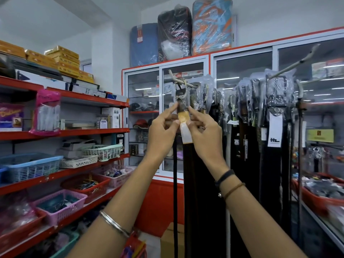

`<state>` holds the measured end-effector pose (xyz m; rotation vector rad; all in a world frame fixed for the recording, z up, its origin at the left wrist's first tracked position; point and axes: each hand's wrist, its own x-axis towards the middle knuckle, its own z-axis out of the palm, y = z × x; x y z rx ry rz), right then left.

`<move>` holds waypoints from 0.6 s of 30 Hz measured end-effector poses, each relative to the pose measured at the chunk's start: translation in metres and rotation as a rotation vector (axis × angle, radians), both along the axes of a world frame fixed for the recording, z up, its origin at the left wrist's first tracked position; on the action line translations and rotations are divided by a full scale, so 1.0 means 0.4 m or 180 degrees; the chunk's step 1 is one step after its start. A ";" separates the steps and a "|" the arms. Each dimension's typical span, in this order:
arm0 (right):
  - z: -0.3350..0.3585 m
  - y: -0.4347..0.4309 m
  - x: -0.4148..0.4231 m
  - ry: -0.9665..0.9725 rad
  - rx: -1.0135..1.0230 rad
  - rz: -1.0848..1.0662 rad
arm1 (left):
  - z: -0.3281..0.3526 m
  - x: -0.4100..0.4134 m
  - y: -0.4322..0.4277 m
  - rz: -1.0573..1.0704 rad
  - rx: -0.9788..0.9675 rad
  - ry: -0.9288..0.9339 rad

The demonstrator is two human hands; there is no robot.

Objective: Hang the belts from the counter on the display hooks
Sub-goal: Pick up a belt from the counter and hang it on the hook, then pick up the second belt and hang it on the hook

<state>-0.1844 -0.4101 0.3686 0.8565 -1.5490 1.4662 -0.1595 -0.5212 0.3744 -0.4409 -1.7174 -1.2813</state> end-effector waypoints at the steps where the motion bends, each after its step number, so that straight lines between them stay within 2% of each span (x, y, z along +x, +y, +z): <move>1: -0.010 0.015 0.004 0.0050 0.0040 -0.0093 | -0.013 0.005 0.011 0.0164 -0.0030 0.0090; 5: -0.061 0.104 0.043 0.0466 0.0142 -0.0497 | -0.076 0.053 0.098 0.0776 -0.0135 0.0767; 10: -0.165 0.290 0.113 0.0937 0.0372 -0.1142 | -0.188 0.113 0.269 0.0708 -0.0493 0.1292; 13: -0.237 0.423 0.146 0.0794 0.0467 -0.1386 | -0.268 0.129 0.397 0.0273 -0.0601 0.1217; 18: -0.370 0.652 0.194 0.0405 0.0615 -0.1802 | -0.408 0.130 0.623 -0.0529 -0.0542 0.0730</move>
